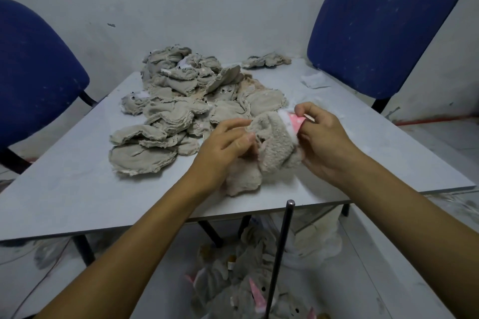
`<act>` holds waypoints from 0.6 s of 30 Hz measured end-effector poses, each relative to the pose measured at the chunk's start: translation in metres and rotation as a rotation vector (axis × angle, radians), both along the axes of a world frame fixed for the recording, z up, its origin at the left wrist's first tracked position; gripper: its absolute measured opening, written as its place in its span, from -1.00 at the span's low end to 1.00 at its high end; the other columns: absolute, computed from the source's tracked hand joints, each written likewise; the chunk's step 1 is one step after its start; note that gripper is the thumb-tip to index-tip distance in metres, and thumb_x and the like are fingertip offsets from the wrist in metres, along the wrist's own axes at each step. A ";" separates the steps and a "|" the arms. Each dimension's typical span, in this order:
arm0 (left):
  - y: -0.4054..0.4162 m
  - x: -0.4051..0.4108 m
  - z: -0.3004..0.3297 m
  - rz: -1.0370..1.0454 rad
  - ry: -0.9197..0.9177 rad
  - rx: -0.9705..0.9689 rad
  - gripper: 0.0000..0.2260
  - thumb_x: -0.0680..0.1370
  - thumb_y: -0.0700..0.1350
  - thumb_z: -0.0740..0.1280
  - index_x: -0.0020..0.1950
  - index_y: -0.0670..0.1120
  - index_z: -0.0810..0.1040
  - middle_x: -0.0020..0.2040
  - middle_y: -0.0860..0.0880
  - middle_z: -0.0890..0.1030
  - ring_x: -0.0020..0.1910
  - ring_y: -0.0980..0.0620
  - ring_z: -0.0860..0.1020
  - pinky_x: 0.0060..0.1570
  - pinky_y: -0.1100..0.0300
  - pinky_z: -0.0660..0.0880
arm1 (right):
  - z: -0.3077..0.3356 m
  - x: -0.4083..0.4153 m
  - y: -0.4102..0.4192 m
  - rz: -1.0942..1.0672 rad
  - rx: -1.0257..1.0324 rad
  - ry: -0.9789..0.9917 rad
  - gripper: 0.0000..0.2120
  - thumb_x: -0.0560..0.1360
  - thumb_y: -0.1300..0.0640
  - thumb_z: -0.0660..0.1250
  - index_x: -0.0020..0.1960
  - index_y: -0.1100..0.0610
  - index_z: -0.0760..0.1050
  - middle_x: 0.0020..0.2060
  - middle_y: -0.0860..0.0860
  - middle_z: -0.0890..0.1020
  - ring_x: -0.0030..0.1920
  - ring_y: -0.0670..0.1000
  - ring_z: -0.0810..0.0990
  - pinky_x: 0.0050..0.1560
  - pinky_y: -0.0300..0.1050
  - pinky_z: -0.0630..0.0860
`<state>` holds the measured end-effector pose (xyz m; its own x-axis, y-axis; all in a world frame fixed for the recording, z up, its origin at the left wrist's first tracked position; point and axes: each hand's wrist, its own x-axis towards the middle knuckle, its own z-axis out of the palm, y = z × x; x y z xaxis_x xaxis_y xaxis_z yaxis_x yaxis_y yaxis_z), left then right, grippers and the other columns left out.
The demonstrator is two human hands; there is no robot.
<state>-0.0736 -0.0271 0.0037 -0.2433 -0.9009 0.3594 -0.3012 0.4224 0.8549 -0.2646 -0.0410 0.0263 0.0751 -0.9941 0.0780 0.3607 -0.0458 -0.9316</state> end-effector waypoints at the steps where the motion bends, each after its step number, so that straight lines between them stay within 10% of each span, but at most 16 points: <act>1: -0.002 0.000 -0.001 0.037 0.004 0.003 -0.91 0.50 0.03 0.35 -0.19 0.19 0.58 0.16 0.21 0.54 0.18 0.13 0.54 0.19 0.10 0.44 | 0.001 0.003 0.001 0.018 -0.005 -0.006 -0.61 0.51 0.55 0.10 -0.27 0.11 0.34 -0.38 0.00 0.53 -0.45 -0.10 0.52 -0.56 -0.29 0.41; 7: -0.010 -0.005 -0.010 0.104 -0.237 0.010 -0.62 0.48 -0.10 0.46 0.20 0.16 0.41 -0.06 0.11 0.59 -0.18 0.20 0.56 -0.22 0.27 0.48 | -0.002 0.020 0.005 0.045 0.001 0.105 -0.76 0.51 0.45 0.24 -0.15 0.14 0.50 -0.23 0.04 0.61 -0.26 -0.05 0.61 -0.36 -0.27 0.52; 13: -0.014 -0.015 -0.006 0.561 -0.056 -0.055 -0.86 0.49 -0.09 0.42 -0.05 0.08 0.50 -0.20 0.09 0.48 -0.18 0.10 0.47 -0.22 0.18 0.41 | -0.008 0.016 0.012 -0.570 -0.513 0.793 -0.84 0.60 0.11 0.27 0.13 -0.06 0.37 -0.04 -0.03 0.50 -0.13 -0.11 0.51 -0.20 -0.26 0.46; 18: -0.006 -0.035 -0.006 0.434 0.261 -0.044 -0.76 0.52 -0.24 0.41 -0.07 0.10 0.45 -0.14 0.04 0.55 -0.22 0.01 0.56 -0.20 0.14 0.54 | -0.018 0.023 0.017 -0.211 -0.289 0.745 -0.81 0.55 -0.08 0.35 0.10 -0.05 0.44 -0.19 -0.09 0.58 -0.19 -0.15 0.59 -0.17 -0.06 0.59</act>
